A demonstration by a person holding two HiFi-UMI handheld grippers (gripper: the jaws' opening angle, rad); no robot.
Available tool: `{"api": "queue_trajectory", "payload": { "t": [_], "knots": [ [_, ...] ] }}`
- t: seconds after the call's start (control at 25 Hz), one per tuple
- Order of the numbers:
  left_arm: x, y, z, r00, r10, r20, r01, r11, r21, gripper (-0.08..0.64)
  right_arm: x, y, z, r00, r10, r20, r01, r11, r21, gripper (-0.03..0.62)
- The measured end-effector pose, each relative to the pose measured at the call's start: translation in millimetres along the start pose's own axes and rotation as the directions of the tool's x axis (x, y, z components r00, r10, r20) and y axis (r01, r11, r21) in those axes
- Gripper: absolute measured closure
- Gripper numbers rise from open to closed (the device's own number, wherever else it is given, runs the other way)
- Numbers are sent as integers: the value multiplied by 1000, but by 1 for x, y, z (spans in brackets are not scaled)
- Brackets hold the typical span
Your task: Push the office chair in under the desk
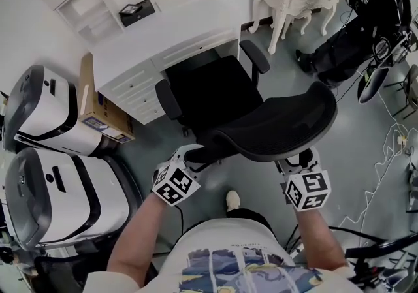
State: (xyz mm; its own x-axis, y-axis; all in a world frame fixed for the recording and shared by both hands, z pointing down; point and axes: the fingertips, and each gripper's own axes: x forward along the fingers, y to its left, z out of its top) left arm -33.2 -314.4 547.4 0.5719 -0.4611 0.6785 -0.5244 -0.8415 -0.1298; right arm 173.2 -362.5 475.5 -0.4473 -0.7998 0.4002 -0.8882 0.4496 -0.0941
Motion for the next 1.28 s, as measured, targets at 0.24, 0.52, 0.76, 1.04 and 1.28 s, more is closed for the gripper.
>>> {"api": "queue_trajectory", "payload": {
  "t": [0.24,0.52,0.76,1.04,1.28],
  "knots": [
    [9,23,3,1000,0,-1,0,1000,-4,351,23,-7,10,1000,11,1,-11,1000,-8,252],
    [20,49,7,1000,6,-4,-6,1000,-5,351,49,-15,22,1000,22,3,-22,1000,-14,252],
    [26,66,12,1000,5,-4,-5,1000,-3,351,65,-22,31,999,31,8,-31,999,-19,252],
    [30,79,13,1000,-1,4,1,1000,-13,351,79,-22,37,999,33,16,-33,999,-17,252],
    [31,88,14,1000,-2,2,2,1000,-17,351,85,-22,42,999,33,19,-33,999,-18,252]
  ]
}}
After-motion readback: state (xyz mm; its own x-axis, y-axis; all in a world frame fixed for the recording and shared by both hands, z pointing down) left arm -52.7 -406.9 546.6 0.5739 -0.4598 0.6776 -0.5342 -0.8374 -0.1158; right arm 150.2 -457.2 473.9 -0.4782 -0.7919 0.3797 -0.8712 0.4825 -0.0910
